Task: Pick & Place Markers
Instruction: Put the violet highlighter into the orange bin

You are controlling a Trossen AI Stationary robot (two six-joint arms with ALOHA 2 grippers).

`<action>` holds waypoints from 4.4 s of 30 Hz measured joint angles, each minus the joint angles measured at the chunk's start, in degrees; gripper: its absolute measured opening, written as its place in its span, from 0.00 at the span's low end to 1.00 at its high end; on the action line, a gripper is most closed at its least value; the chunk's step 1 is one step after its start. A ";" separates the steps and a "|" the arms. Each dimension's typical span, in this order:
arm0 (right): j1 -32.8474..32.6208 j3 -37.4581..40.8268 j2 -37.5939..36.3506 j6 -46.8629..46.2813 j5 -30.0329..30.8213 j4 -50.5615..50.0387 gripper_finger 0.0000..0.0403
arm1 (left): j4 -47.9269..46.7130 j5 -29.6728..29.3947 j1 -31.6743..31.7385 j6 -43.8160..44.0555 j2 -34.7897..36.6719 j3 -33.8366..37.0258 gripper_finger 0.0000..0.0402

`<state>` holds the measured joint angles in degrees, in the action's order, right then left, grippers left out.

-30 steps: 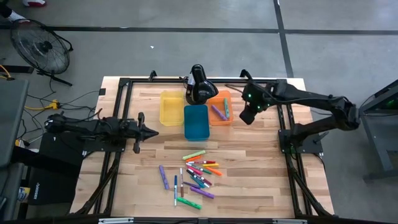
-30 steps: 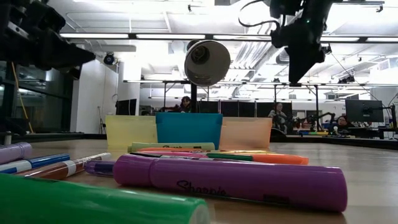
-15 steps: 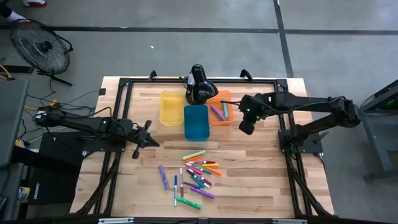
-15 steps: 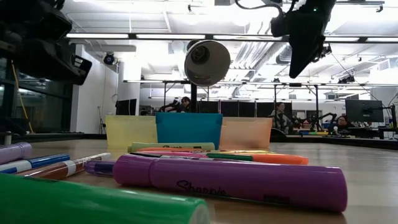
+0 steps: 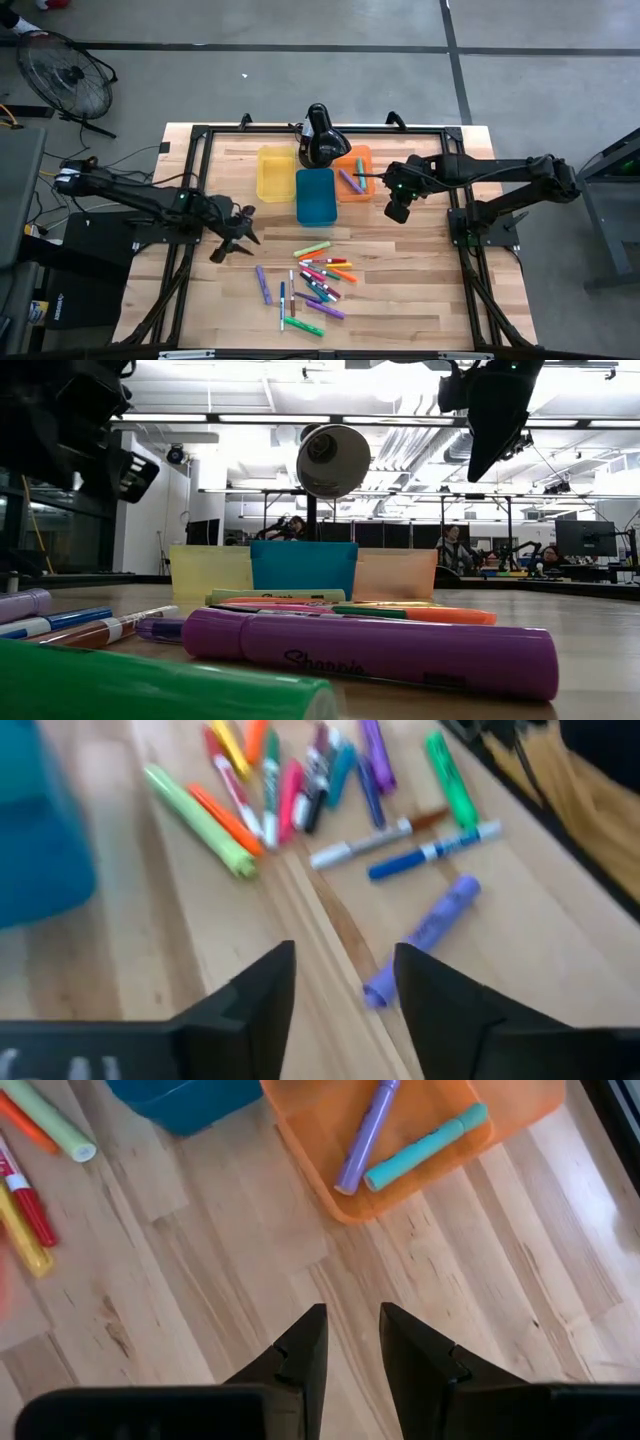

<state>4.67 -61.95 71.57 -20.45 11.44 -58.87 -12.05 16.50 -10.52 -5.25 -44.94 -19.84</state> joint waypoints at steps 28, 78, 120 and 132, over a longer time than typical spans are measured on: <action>0.02 0.00 0.04 1.01 -0.85 0.07 0.21 | -20.51 -17.80 -20.26 -21.79 -35.55 -26.46 0.45; 0.04 0.00 0.04 1.26 -2.30 4.33 0.21 | -28.16 -40.34 -20.22 -26.52 -47.24 -36.61 0.13; -2.12 0.00 9.10 1.34 -31.87 42.70 0.49 | 11.00 -73.90 -8.82 -87.83 -47.00 -44.27 0.13; -1.07 0.00 13.25 2.69 -35.45 46.75 0.50 | 11.48 -71.34 -8.17 -89.02 -47.00 -44.20 0.13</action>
<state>3.60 -61.95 84.82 -17.76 -24.00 -12.13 -0.57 -54.84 -18.70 -94.27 -91.94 -64.04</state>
